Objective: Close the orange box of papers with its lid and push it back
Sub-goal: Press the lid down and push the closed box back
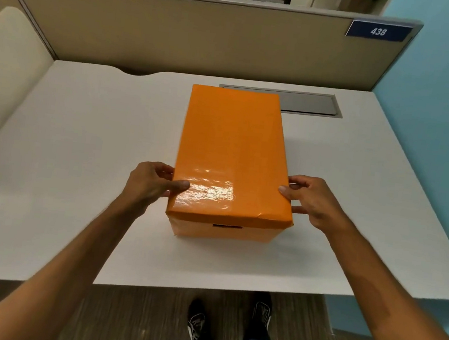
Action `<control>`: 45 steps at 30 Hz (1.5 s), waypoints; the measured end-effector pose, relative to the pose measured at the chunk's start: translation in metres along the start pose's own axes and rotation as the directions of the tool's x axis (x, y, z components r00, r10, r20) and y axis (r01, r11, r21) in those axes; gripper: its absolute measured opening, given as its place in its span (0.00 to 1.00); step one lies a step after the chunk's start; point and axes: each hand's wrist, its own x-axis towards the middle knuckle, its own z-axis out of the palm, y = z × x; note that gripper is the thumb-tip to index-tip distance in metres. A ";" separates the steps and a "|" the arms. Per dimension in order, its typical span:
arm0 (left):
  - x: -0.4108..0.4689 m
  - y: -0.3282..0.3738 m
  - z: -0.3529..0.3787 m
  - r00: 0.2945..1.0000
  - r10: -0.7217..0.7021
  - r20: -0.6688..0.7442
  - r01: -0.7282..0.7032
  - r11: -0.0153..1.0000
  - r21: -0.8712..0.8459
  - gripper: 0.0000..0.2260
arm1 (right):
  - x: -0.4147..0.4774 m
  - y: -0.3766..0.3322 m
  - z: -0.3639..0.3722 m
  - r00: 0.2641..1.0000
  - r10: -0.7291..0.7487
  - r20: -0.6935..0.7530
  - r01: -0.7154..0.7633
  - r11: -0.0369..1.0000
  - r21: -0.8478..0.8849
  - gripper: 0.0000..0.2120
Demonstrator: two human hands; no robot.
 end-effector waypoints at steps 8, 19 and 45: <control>0.000 -0.013 0.003 1.000 0.025 -0.017 -0.026 0.998 -0.061 0.31 | 0.002 0.000 0.004 1.000 0.015 0.003 -0.015 1.000 -0.020 0.22; 0.004 -0.025 0.004 1.000 0.021 0.002 -0.021 0.995 -0.093 0.32 | -0.001 0.008 0.012 0.999 0.020 -0.026 -0.021 0.999 -0.050 0.22; 0.149 0.064 0.012 0.994 0.101 -0.044 -0.104 0.992 -0.069 0.26 | 0.162 -0.064 0.015 0.966 -0.236 -0.102 0.211 0.954 -0.212 0.26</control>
